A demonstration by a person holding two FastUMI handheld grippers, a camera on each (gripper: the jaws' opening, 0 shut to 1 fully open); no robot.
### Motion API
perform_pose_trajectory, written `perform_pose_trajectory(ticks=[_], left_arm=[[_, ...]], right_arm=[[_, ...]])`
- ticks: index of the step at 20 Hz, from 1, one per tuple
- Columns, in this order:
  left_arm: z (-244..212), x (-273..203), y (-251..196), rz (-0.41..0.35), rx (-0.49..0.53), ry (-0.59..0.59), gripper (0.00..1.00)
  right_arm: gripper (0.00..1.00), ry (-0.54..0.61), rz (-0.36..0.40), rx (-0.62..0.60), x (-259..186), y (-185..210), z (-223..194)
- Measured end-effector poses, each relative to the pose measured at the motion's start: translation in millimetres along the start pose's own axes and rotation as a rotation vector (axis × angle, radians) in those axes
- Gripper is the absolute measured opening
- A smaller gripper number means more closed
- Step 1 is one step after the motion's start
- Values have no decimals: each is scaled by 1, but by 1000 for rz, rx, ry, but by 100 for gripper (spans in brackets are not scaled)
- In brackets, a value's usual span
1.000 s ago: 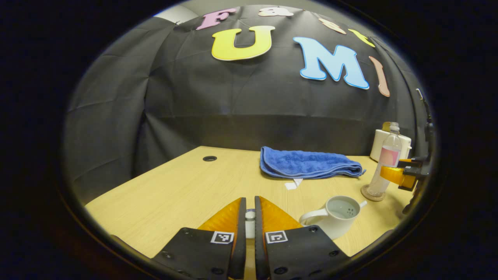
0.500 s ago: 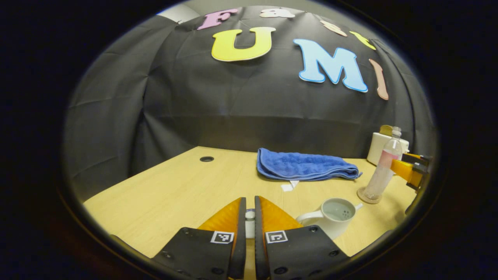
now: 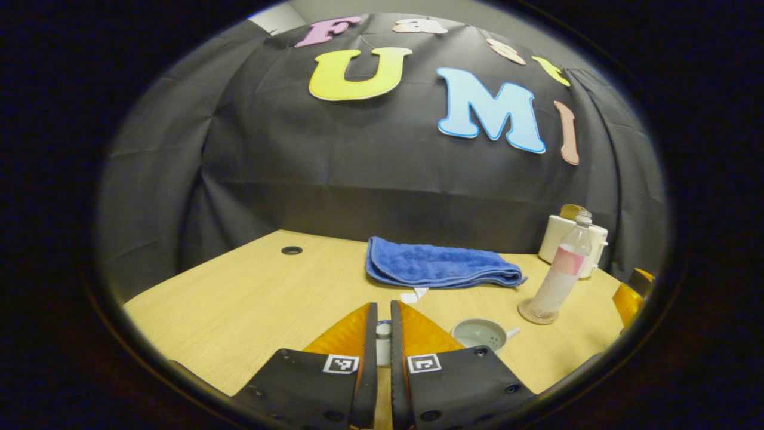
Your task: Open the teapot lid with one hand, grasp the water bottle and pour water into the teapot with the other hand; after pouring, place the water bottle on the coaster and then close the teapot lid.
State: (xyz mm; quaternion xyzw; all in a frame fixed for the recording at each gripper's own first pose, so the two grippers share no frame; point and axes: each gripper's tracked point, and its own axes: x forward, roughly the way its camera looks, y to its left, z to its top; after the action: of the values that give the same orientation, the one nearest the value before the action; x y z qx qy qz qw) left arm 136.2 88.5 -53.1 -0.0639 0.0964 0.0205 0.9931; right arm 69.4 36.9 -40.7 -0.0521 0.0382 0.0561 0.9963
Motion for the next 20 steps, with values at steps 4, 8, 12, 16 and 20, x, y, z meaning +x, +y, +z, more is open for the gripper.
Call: perform_pose_trajectory(ticks=[4,8,12,16,20], left_arm=[[9,7,-30,-51,11,-12,16],[12,13,-56,-98,35,-24,16],[11,15,-75,-137,38,-29,16],[4,18,-83,-141,80,-16,17],[1,15,-91,-134,134,-27,16]], right_arm=[[97,-23,-6,26,-12,0,4],[97,-31,-4,49,-17,-4,6],[97,-28,1,73,-15,-9,5],[97,-25,4,71,-14,-14,2],[97,-24,1,69,-12,-20,0]])
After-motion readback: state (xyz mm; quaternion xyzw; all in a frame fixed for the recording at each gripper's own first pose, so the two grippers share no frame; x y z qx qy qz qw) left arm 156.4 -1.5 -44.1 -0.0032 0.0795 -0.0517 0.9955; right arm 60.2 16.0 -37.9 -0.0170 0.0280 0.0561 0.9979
